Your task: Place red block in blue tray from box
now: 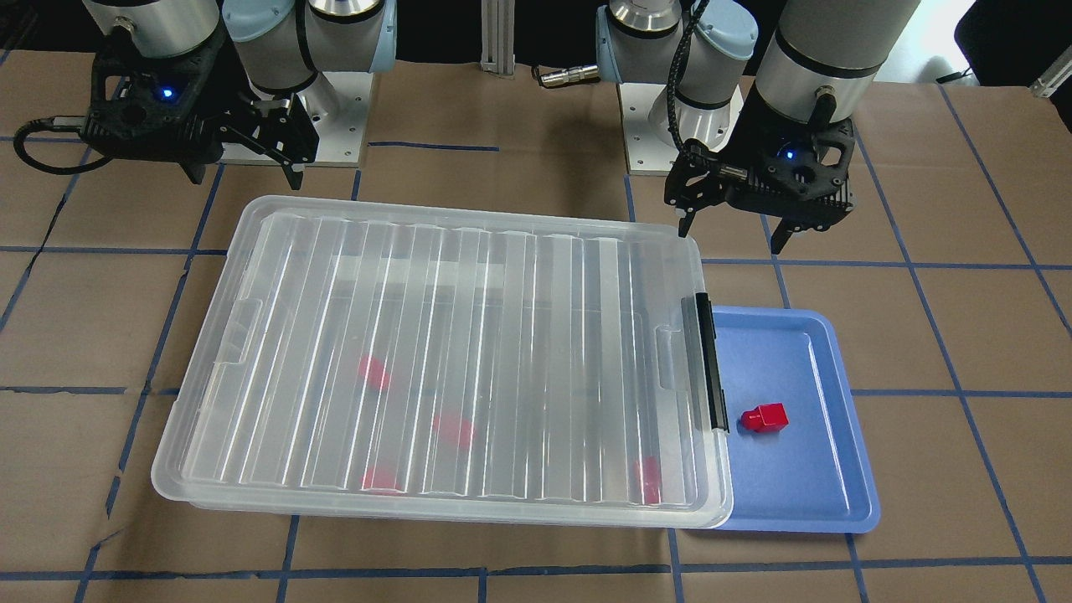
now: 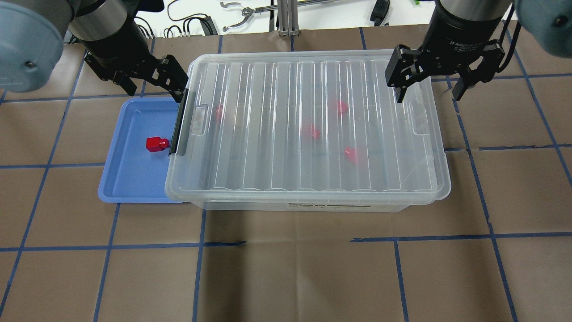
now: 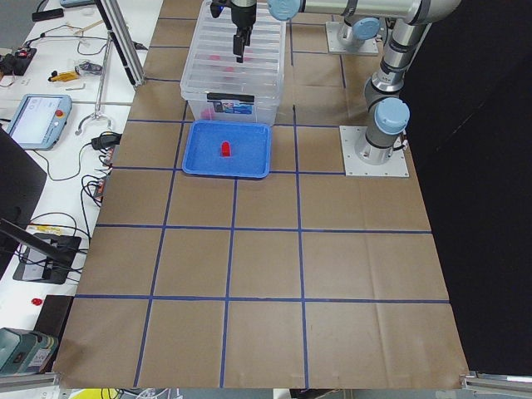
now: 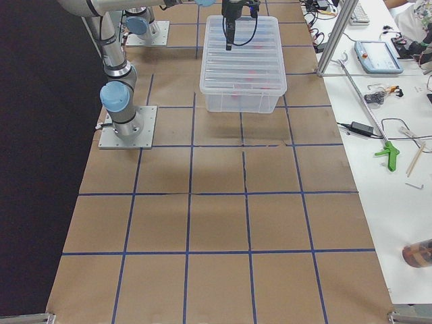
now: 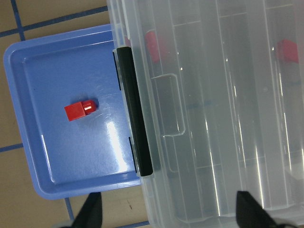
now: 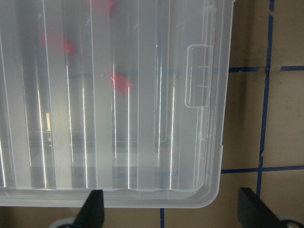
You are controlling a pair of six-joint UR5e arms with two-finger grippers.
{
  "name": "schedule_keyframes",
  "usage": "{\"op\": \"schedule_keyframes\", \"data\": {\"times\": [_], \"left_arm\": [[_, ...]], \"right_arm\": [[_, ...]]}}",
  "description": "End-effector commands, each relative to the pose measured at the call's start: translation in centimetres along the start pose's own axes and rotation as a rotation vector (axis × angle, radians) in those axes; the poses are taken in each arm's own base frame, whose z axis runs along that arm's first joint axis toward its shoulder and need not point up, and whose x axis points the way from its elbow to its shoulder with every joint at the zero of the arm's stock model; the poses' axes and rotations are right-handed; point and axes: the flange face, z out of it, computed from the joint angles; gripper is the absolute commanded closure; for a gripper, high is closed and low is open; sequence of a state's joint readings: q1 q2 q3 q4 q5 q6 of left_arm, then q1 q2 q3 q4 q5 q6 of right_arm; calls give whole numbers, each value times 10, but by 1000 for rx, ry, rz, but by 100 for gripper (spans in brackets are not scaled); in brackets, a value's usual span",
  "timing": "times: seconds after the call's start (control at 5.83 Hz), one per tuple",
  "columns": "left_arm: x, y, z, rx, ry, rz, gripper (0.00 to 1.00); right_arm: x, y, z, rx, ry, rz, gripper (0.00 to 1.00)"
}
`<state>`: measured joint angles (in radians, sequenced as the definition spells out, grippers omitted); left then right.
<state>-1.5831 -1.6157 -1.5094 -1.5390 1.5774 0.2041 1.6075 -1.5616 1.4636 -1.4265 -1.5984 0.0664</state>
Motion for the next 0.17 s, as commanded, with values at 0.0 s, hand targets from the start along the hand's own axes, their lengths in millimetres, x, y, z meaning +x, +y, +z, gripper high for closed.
{"op": "schedule_keyframes", "data": {"times": [0.0], "left_arm": [[0,0,1,-1,-1,0,2]], "right_arm": [[0,0,-1,2,0,1,0]]}}
